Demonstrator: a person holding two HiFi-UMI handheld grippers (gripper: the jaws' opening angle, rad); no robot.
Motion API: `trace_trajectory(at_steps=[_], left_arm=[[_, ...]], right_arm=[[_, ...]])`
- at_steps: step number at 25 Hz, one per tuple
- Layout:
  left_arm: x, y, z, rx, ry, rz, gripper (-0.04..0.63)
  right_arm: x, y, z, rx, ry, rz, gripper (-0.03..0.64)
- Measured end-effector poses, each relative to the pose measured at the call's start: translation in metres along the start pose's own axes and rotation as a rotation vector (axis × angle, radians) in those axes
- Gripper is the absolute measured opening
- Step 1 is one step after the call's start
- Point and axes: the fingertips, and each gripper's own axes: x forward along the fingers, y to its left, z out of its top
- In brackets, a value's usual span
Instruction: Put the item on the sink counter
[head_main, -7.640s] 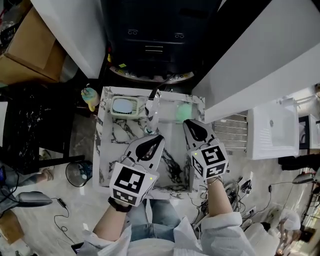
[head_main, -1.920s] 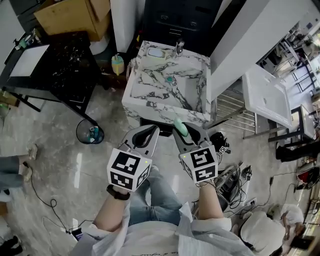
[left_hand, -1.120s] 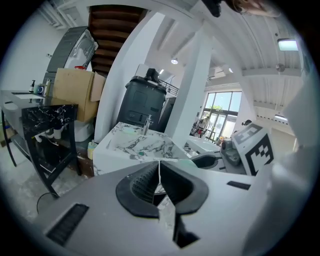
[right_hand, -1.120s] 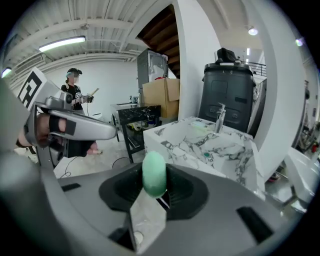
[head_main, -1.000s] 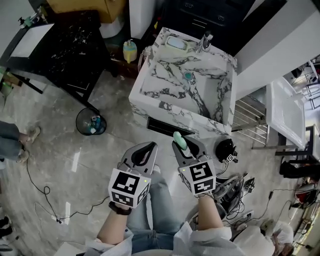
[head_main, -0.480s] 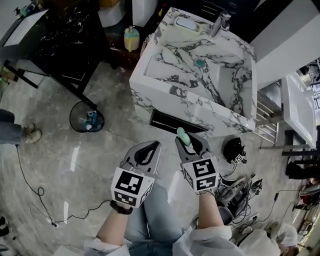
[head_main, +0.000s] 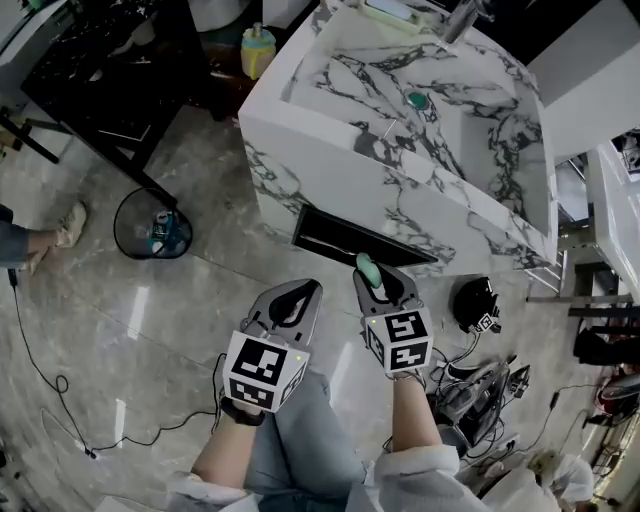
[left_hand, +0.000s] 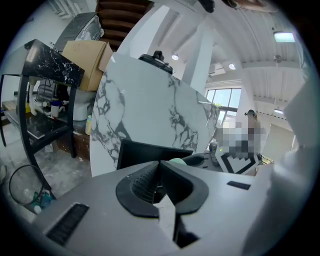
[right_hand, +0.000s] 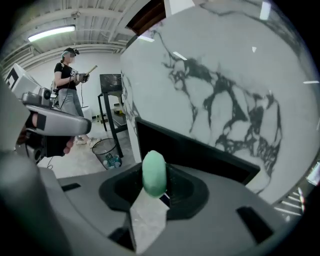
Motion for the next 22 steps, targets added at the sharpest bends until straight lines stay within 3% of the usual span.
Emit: trace_trajectory(at_steps=[8,13,22], left_arm=[[0.029,0.020,-0.033,0.011,0.008,-0.012,0.023],[0.036,0.032,-0.043,0.017,0.020,-0.020,0.023],[0.055,0.049,-0.055,0.020,0.043,-0.033,0.023]], right_arm=[[0.054,-0.015,-0.038,-0.014,-0.004,-0.061,0.132],[0.092,-0.025,-0.037,-0.078,-0.019,-0.126,0.132],[0.128,-0.048,-0.034,-0.092,-0.048,-0.251,0.132]])
